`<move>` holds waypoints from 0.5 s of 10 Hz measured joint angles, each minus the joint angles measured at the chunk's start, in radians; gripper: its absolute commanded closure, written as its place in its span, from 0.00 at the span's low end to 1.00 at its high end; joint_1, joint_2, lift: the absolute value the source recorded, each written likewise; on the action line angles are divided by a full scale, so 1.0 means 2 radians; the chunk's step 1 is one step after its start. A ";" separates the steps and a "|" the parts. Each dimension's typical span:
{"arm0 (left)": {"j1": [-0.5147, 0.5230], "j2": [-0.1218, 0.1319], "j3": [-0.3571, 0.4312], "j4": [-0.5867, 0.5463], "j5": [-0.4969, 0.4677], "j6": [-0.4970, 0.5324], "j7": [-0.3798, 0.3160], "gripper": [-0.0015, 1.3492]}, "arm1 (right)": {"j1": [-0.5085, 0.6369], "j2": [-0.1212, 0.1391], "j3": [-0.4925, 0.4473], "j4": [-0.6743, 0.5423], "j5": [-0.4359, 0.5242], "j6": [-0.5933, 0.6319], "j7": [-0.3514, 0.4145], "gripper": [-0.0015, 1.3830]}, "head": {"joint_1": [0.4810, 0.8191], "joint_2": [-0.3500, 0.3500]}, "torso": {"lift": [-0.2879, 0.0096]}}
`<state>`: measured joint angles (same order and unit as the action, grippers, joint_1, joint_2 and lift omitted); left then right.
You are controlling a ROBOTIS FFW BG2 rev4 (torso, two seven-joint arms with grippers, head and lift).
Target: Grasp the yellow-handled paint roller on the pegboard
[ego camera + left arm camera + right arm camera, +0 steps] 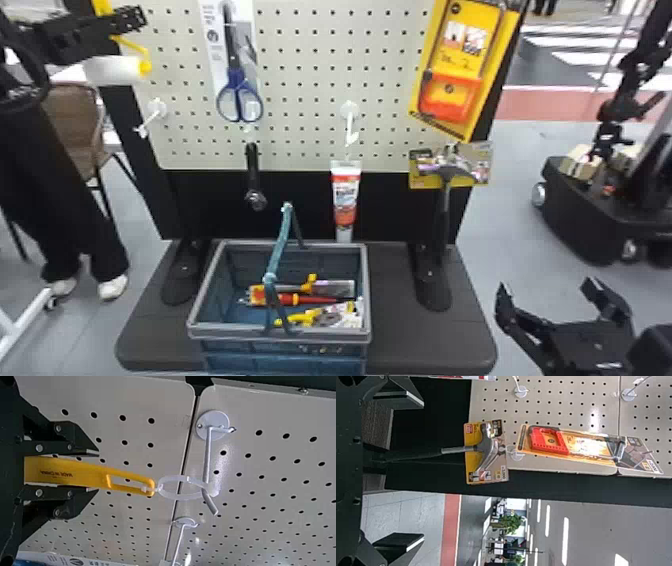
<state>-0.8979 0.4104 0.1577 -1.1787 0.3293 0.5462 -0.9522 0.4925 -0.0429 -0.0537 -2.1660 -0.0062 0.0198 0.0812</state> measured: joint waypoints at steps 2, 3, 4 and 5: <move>-0.005 -0.002 -0.001 0.006 -0.007 -0.001 -0.009 0.90 | -0.001 0.000 0.000 0.001 0.000 0.000 0.000 0.09 | 0.20 0.50 | 0.63; -0.008 -0.002 -0.001 0.011 -0.011 -0.003 -0.015 0.90 | -0.001 -0.001 0.000 0.001 0.000 0.000 0.000 0.09 | 0.20 0.50 | 0.63; -0.010 -0.002 -0.001 0.014 -0.012 -0.005 -0.018 0.90 | -0.001 -0.001 0.000 0.001 0.000 0.000 0.000 0.09 | 0.20 0.50 | 0.63; -0.010 -0.002 -0.001 0.014 -0.012 -0.006 -0.018 0.90 | 0.000 -0.001 0.000 0.000 0.001 0.000 0.000 0.09 | 0.20 0.50 | 0.63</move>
